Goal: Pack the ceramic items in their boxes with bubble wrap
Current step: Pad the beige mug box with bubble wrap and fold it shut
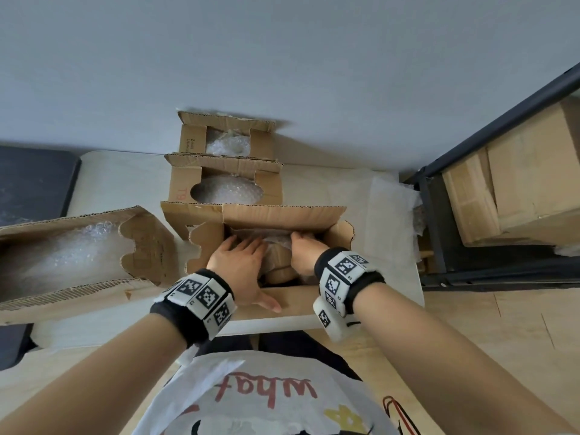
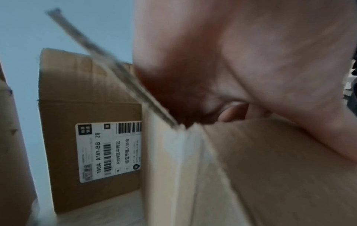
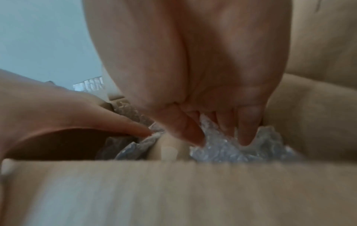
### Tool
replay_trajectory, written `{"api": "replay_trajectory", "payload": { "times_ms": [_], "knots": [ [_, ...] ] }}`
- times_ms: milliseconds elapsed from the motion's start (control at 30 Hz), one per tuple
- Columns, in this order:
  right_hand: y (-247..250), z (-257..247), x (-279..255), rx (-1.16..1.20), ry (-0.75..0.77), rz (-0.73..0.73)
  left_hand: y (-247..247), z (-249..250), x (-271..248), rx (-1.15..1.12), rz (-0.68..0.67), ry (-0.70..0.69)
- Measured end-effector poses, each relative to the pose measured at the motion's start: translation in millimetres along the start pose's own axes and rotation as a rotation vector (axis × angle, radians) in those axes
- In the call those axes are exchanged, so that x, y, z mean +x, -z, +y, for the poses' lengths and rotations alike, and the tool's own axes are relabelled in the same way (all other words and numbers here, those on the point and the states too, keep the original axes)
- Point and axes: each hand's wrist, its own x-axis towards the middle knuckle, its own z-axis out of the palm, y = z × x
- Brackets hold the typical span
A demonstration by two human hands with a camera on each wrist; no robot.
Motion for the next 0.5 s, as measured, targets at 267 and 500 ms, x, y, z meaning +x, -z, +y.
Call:
{"api": "replay_trajectory", "payload": {
  "times_ms": [267, 500],
  "knots": [
    [18.6, 8.3, -35.0, 0.171, 0.204, 0.167, 4.8, 6.0, -14.5, -0.014, 0.056, -0.032],
    [45.4, 107.4, -75.3, 0.586, 0.262, 0.974, -6.3, -5.4, -58.2, -0.099, 0.334, -0.249]
  ]
}}
